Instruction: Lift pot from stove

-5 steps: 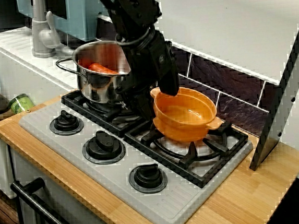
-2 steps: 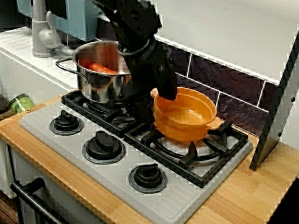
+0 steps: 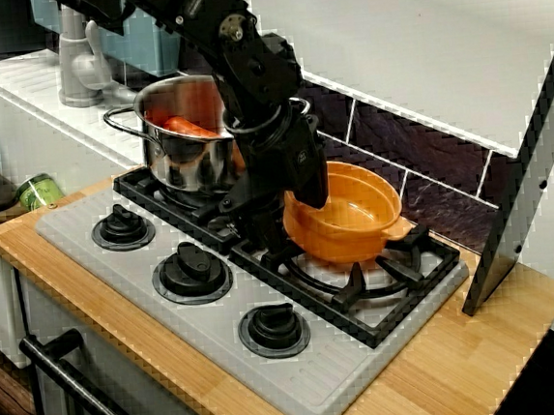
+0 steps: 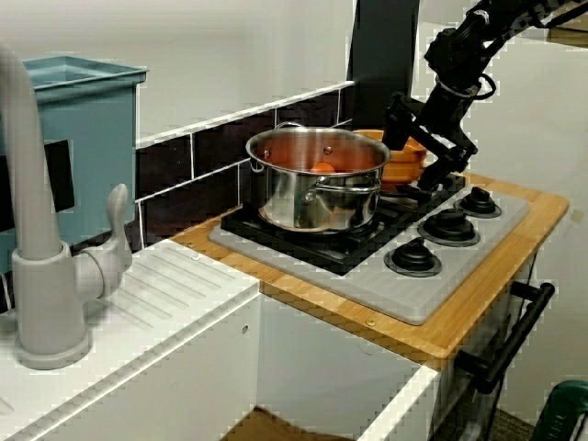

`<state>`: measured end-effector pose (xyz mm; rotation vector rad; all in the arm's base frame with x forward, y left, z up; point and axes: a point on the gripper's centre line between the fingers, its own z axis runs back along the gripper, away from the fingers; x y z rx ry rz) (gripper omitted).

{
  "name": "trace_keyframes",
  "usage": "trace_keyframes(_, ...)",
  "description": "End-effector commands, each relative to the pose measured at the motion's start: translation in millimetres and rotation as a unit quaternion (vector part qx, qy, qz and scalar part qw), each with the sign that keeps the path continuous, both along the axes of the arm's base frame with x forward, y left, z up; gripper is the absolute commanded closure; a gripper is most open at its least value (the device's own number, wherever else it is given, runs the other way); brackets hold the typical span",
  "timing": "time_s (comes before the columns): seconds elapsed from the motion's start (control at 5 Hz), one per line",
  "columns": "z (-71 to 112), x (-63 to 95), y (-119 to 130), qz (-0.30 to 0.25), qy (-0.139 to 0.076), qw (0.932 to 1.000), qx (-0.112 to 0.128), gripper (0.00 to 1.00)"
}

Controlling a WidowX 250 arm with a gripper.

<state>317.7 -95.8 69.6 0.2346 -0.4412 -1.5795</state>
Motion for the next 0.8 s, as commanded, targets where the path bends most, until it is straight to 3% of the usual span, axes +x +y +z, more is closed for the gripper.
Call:
trace_keyframes(0.0, 1.4, 8.8, 2.0, 0.000, 0.001, 1.0000, -0.009, 1.00)
trace_keyframes(0.6, 0.6, 13.7, 3.5, 0.005, 0.016, 0.9998, -0.011, 1.00)
